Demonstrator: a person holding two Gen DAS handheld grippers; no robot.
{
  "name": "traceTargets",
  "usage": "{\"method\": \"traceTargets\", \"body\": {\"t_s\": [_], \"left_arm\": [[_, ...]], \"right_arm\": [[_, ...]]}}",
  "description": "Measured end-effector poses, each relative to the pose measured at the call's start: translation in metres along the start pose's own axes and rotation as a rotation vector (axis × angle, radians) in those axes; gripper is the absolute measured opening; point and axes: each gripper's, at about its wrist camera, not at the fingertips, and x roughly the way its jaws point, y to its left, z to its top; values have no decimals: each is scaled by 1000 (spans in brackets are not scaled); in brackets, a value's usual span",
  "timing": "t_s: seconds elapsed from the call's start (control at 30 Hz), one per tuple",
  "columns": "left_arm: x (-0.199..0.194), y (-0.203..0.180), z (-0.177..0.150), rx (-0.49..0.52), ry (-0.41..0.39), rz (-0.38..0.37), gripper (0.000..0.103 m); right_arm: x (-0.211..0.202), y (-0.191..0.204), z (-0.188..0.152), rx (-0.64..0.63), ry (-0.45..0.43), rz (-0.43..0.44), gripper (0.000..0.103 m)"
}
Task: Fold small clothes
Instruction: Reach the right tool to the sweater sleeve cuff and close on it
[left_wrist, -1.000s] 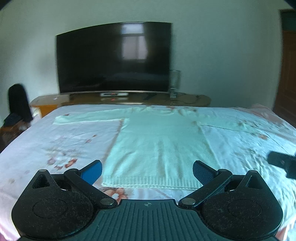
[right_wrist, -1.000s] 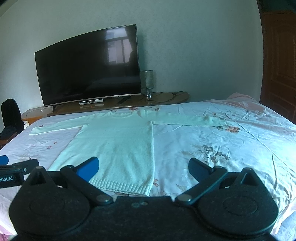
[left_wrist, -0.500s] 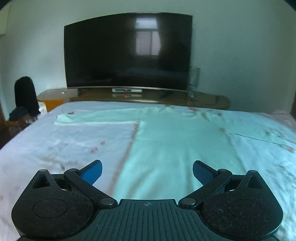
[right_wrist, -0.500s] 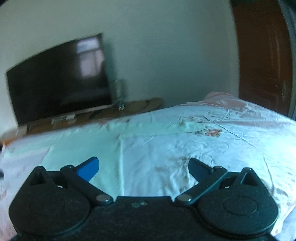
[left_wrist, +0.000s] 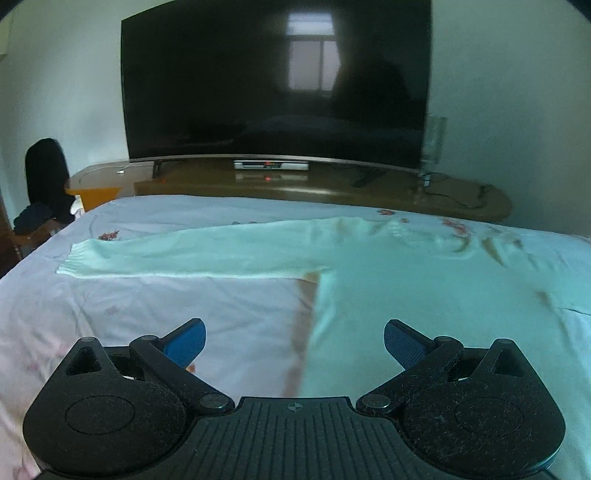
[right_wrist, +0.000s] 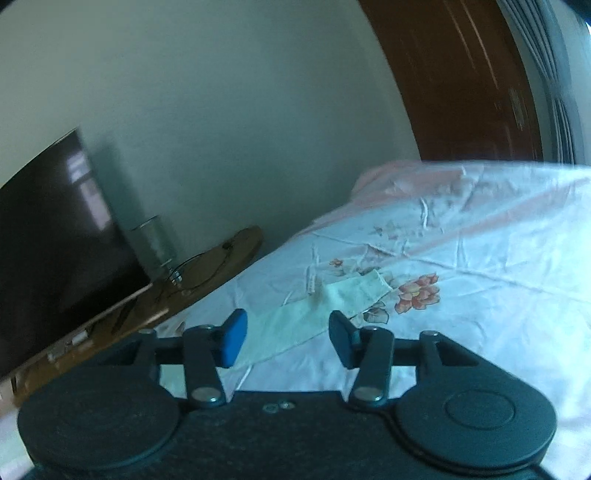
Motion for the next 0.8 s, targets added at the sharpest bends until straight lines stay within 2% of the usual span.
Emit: {"method": "traceTargets", "body": {"t_s": [0.23, 0.3, 0.47, 0.53, 0.6, 0.67, 0.8], "left_arm": [[42, 17, 8, -44, 64, 25, 103], [45, 21, 7, -45, 72, 64, 103], [51, 24, 7, -70, 88, 124, 103], [55, 24, 7, -85, 87, 116, 103], [59, 21, 7, -99, 87, 78, 103], [66, 16, 9, -92, 80, 83, 103], [81, 4, 9, -74, 115, 92, 103]], "right_arm": [[111, -70, 0, 281, 116, -43, 40], [139, -90, -7, 368, 145, -35, 34], [193, -122, -17, 494, 180, -17, 35], [205, -125, -19, 512, 189, -4, 31], [210, -123, -18, 493, 186, 9, 31], [215, -120, -16, 471, 188, 8, 28], [221, -122, -12, 428, 205, -12, 4]]}}
